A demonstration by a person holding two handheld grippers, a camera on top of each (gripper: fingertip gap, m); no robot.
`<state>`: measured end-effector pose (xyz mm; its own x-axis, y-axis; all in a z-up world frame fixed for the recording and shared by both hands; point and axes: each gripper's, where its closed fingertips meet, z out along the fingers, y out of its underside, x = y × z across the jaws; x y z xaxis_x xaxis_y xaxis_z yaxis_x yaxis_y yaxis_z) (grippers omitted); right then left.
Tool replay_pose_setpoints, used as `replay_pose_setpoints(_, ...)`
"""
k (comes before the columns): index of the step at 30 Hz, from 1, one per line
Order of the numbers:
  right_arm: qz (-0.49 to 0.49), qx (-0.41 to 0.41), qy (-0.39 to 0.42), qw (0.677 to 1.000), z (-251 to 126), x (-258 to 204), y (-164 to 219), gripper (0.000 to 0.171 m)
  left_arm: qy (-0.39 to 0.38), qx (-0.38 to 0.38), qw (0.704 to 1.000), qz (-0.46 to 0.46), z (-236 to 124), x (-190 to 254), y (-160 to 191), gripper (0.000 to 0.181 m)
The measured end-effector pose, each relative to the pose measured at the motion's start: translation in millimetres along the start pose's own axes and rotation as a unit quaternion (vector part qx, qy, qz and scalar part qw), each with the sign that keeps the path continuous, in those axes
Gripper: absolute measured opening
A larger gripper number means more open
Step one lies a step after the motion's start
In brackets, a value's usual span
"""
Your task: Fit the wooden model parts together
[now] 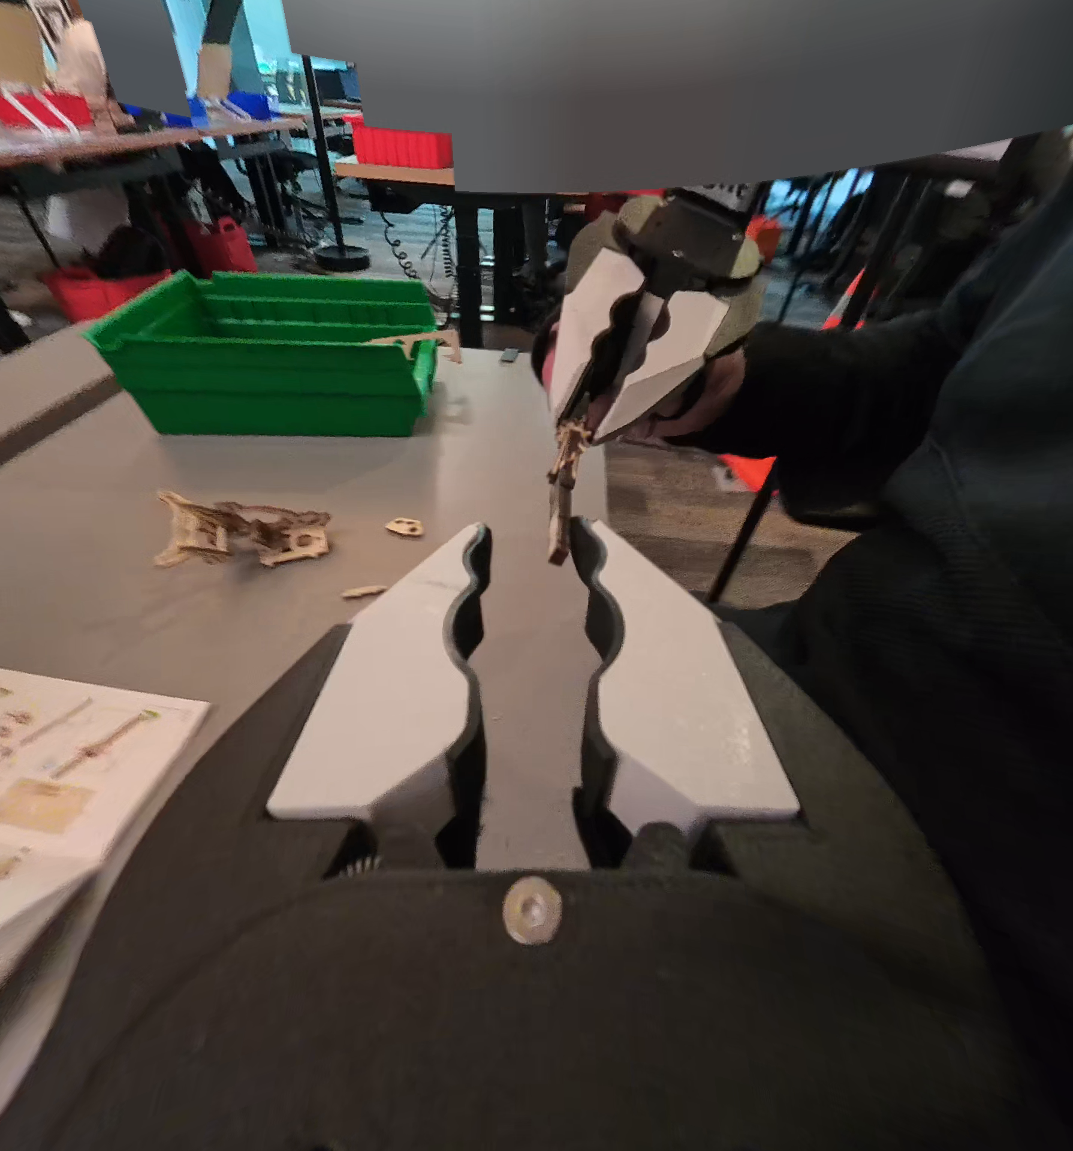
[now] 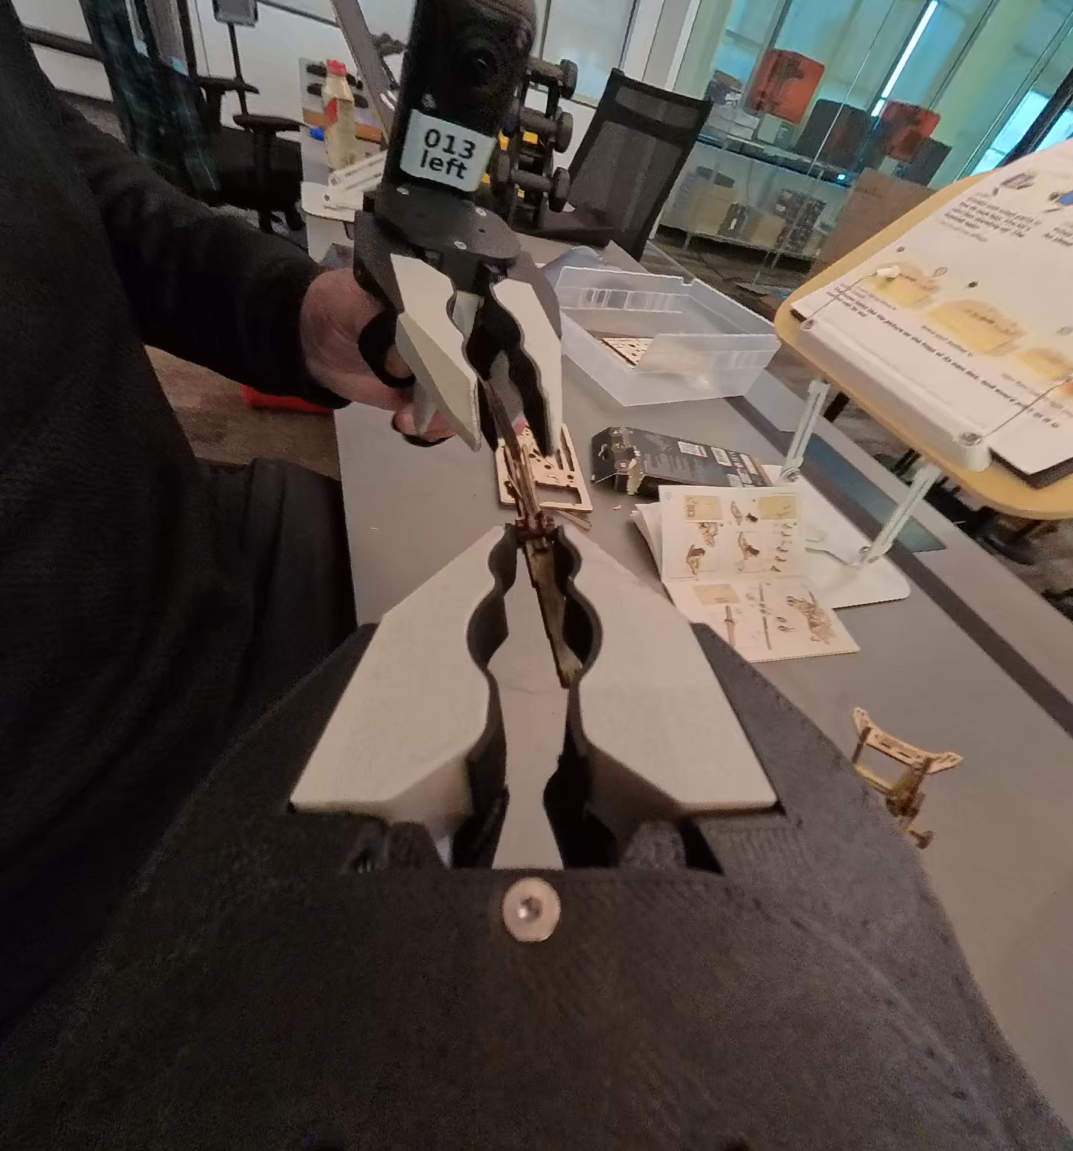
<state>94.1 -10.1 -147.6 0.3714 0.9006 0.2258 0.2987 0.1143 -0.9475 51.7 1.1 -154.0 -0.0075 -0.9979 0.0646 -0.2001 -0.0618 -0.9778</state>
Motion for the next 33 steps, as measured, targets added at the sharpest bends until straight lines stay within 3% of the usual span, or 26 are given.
replay_pose_setpoints(4, -0.047, -0.018, 0.017, 0.999, 3.1, -2.8, -0.1, 0.009, 0.027, 0.013, 0.996, -0.082, -1.2, 5.3, 5.4, 0.025)
replay_pose_setpoints(14, -0.164, -0.052, 0.046, 0.984, 11.6, -15.5, -4.9, 0.009, 0.095, 0.059, 0.977, -0.179, -5.0, 21.4, -3.3, 0.008)
replay_pose_setpoints(25, -0.219, -0.09, 0.06, 0.97, 13.5, -21.5, -4.4, 0.009, 0.151, 0.044, 0.959, -0.235, -8.6, 29.5, -0.2, 0.008)
replay_pose_setpoints(33, -0.25, -0.134, 0.076, 0.956, 15.4, -18.0, 1.8, 0.009, 0.141, 0.031, 0.962, -0.232, -6.5, 27.9, 3.8, 0.007)
